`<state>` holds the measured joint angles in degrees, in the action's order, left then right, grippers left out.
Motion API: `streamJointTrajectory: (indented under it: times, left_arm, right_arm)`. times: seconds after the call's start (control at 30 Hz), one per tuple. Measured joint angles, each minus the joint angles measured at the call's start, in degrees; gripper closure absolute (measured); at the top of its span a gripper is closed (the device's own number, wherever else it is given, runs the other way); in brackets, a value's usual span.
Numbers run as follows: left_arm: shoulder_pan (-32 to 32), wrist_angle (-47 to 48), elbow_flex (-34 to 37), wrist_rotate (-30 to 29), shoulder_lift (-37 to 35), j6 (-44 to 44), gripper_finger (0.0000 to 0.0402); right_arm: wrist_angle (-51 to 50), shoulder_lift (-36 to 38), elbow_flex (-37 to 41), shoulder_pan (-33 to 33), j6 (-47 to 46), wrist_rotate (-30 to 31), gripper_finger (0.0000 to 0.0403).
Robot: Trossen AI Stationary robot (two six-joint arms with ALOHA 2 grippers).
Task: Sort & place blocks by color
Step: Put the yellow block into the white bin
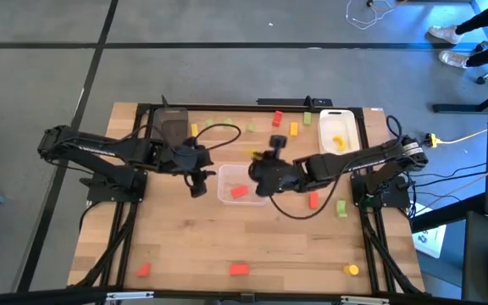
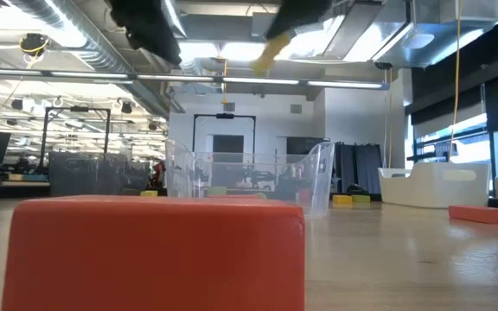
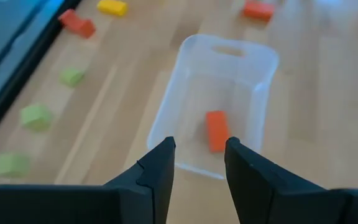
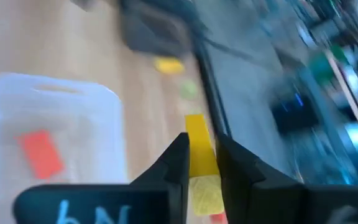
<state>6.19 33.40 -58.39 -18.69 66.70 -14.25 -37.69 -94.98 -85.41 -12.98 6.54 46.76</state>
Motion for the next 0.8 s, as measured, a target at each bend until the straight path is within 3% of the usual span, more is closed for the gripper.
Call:
streamJointTrajectory:
  times: [0.13, 0.23, 0.6, 0.8]
  left_arm:
    - [0.7, 1.5, 0.0, -2.0, 0.0, 0.0, 0.0272]
    - [0.7, 1.8, 0.0, -2.0, 0.0, -0.1, 0.0272]
    - [0.6, 1.8, 0.0, -3.3, 0.0, -0.2, 0.0272]
    - [0.6, 1.7, 0.0, -3.4, 0.0, -0.2, 0.0272]
  right_arm:
    - [-11.9, 0.1, -1.2, 0.9, -12.0, 7.5, 0.0348]
    - [-20.5, 0.3, -1.5, 1.8, -20.6, 9.8, 0.0348]
    - [-50.8, 5.7, -1.5, 4.5, -51.6, 9.4, 0.0348]
    - [-52.0, 9.8, 0.4, 7.9, -55.9, 7.1, 0.0348]
